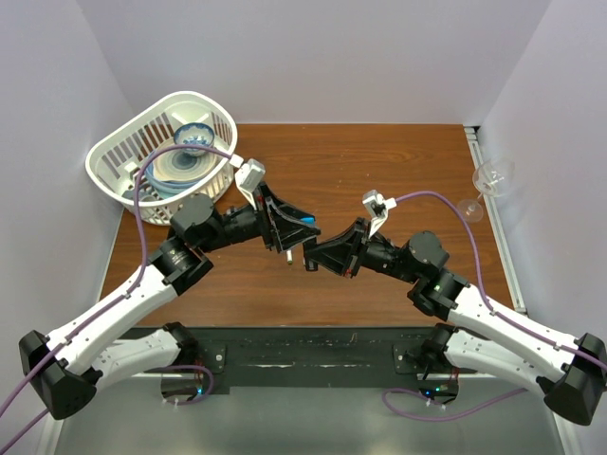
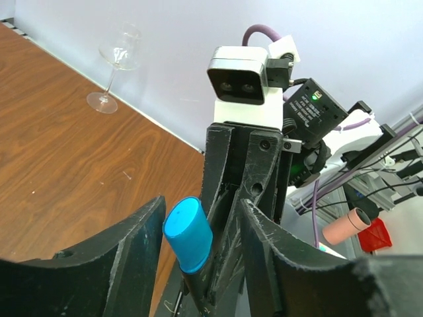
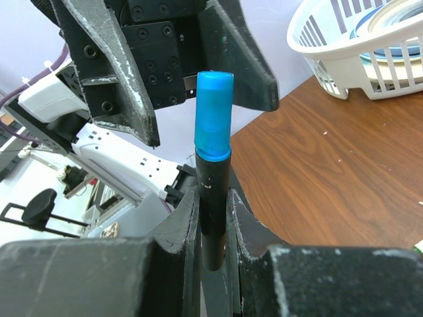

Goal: Insert the pens into the pen caps

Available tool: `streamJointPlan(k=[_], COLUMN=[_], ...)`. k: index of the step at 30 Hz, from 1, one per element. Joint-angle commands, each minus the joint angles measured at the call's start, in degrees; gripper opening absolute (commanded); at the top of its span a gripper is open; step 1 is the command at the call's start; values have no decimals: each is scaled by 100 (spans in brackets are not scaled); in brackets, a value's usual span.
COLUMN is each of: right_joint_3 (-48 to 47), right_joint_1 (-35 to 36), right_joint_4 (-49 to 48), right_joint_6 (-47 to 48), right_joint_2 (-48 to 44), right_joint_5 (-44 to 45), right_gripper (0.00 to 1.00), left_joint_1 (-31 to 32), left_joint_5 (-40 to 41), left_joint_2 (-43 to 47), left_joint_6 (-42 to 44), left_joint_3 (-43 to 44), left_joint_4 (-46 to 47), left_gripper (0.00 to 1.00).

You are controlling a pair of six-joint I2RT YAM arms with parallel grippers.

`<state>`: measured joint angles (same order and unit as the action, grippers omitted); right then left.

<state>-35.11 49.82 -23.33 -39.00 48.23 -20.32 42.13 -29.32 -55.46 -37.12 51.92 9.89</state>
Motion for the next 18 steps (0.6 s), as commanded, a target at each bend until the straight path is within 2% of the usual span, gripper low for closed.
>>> streamJointPlan(k=[1,4,5,6,13,18], right_joint_3=[13,-57,-109,-171,-794,-1190], right_joint_1=[1,10,10,10,-8,-16], right_joint_4=[-356,-383,-339,-304,-277,-338], right_joint_6=[-55,-72,-29,-11,429,534], right_joint_2=[-77,-50,-42,-15,55,274], right_joint_5=[-78,-8,106,150,704,968], right_gripper=[0,0,0,0,0,0], left_joint_1=[-29,-29,-21,-21,-12,-12], left_joint_5=[-328,-706,-811,-1038,-1620,-1646], left_joint_2=[0,-105,-183,-219,-238,-105], left_joint_6=[-198,-347,-418,-497,-1209,-1122], left_joint_3=[81,64,72,64,-208,-419], left_joint_4=[443,619,654,750,1129,909], left_gripper=[50,24,8,0,0,0])
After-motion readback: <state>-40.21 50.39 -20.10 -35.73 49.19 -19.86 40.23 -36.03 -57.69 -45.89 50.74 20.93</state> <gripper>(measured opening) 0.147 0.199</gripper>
